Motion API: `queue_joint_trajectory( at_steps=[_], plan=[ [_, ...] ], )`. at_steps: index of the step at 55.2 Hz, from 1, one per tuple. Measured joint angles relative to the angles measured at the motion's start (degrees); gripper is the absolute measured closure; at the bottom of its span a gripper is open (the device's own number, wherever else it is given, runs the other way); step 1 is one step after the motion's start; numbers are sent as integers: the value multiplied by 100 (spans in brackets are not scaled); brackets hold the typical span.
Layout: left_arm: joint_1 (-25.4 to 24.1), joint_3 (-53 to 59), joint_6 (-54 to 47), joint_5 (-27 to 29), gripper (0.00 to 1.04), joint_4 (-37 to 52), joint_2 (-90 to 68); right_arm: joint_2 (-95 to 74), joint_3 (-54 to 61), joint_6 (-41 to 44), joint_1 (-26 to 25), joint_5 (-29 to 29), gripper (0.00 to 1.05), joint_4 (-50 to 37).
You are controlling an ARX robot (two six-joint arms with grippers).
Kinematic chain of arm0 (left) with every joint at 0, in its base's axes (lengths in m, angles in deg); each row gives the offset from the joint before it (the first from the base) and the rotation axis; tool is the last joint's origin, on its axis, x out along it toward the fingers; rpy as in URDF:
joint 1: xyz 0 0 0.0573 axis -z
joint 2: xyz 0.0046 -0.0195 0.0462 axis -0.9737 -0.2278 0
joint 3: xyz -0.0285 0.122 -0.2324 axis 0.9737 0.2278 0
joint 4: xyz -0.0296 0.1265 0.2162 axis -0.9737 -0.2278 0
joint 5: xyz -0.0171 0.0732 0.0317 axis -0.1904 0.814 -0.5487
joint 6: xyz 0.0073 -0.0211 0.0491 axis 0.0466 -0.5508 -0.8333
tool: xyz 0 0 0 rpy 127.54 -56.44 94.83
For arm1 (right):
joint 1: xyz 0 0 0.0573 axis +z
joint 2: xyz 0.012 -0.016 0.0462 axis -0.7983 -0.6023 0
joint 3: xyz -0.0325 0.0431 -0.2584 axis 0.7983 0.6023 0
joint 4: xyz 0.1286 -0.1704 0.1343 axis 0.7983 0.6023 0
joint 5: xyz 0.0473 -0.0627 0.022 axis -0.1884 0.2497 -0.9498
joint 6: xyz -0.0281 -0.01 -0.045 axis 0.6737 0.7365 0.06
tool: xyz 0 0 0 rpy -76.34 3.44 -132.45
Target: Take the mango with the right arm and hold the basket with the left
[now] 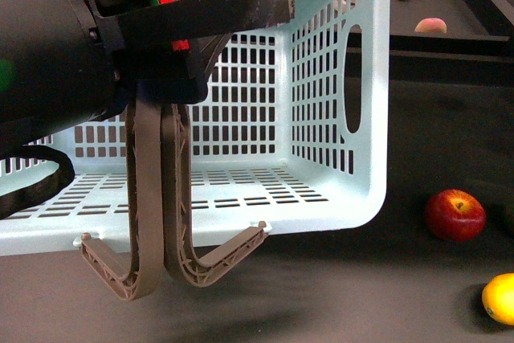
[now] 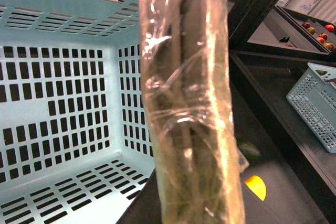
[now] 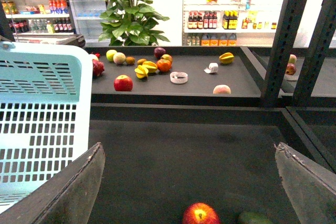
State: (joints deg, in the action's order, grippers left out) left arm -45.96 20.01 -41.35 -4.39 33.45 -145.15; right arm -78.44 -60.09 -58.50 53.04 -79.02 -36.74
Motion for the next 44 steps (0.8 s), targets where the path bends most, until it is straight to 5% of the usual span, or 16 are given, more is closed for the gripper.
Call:
queue_joint_trajectory(
  at_steps=[44],
  plan=[
    [4,0,0,103,96,26,0,0,0,0,0,-2,8,0]
  ],
)
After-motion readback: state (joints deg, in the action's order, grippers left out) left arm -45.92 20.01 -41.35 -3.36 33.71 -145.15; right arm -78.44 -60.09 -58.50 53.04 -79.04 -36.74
